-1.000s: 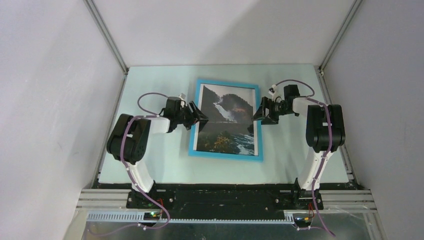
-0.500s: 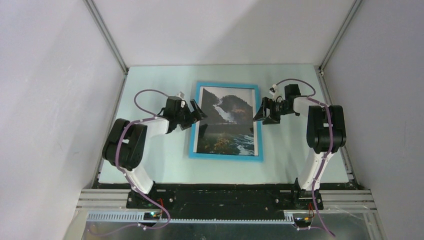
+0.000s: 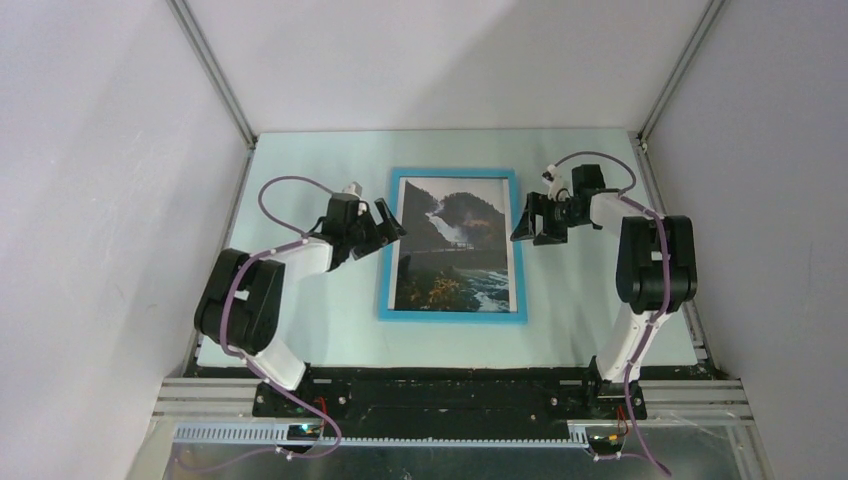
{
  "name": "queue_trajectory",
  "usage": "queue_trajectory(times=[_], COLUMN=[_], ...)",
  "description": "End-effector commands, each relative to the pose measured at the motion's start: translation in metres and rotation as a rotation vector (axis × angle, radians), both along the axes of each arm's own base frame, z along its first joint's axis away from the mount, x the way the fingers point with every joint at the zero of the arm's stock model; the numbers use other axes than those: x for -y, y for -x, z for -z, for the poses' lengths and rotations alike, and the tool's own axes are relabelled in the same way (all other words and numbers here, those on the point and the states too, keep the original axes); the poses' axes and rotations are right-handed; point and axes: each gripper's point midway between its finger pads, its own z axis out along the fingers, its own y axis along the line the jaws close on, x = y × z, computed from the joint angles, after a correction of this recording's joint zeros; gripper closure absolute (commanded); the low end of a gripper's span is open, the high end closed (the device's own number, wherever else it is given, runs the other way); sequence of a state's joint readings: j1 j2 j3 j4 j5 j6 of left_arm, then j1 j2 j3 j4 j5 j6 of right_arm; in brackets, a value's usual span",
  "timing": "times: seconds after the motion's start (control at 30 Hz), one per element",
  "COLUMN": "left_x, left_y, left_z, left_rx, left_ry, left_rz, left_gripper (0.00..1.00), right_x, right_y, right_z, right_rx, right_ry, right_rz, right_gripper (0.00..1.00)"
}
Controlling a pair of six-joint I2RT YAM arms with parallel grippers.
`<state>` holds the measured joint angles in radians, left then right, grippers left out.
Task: Put the photo into the frame
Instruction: Turn over the photo frame at the center of the board, then reset both arms
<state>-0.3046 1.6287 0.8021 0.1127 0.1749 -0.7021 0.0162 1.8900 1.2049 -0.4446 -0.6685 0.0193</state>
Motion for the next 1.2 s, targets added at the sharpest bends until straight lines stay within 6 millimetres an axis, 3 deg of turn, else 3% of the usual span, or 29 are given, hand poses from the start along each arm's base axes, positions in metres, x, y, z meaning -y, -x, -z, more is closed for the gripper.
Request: queue_trajectory(times=[0.0, 0.13, 0.27, 0.33, 0.4, 0.63, 0.73, 0.93, 1.03, 1.17], left_x=[-0.006, -0.017, -0.035, -0.048, -0.064, -0.124, -0.140, -0.163, -0.178, -0.194], left_y=[-0.013, -0.020, -0.027, -0.031, -0.036, -0.041, -0.033, -0.005, 0.014, 0.037], left_z=[-0.033, -0.054, -0.074, -0.087, -0.100, -0.165, -0.195, -0.243, -0.255, -0.255], left_rx=[0.119, 0.169, 0.219, 0.246, 0.275, 0.448, 0.538, 0.683, 0.713, 0.715], left_ry=[-0.046, -0.084, -0.110, -0.119, -0.129, -0.223, -0.295, -0.422, -0.481, -0.543], left_rz=[-0.011, -0.035, -0.075, -0.102, -0.138, -0.272, -0.298, -0.343, -0.392, -0.443], left_gripper=[0.00, 0.00, 0.00, 0.00, 0.00, 0.00, 0.00, 0.00, 0.00, 0.00], right_x=[0.010, 0.024, 0.038, 0.045, 0.065, 0.093, 0.100, 0.113, 0.119, 0.122], right_y=[-0.016, -0.022, -0.026, -0.027, -0.030, -0.026, -0.019, 0.008, 0.023, 0.040], right_z=[-0.038, -0.054, -0.070, -0.082, -0.096, -0.152, -0.171, -0.184, -0.191, -0.198], right_rx=[0.146, 0.224, 0.287, 0.328, 0.369, 0.515, 0.552, 0.523, 0.525, 0.524], right_ry=[0.056, 0.147, 0.234, 0.275, 0.328, 0.432, 0.442, 0.470, 0.450, 0.371], right_rz=[-0.012, 0.004, 0.024, 0.039, 0.086, 0.182, 0.224, 0.292, 0.313, 0.350], right_gripper=[0.14, 0.02, 0.01, 0.01, 0.01, 0.00, 0.01, 0.01, 0.01, 0.01])
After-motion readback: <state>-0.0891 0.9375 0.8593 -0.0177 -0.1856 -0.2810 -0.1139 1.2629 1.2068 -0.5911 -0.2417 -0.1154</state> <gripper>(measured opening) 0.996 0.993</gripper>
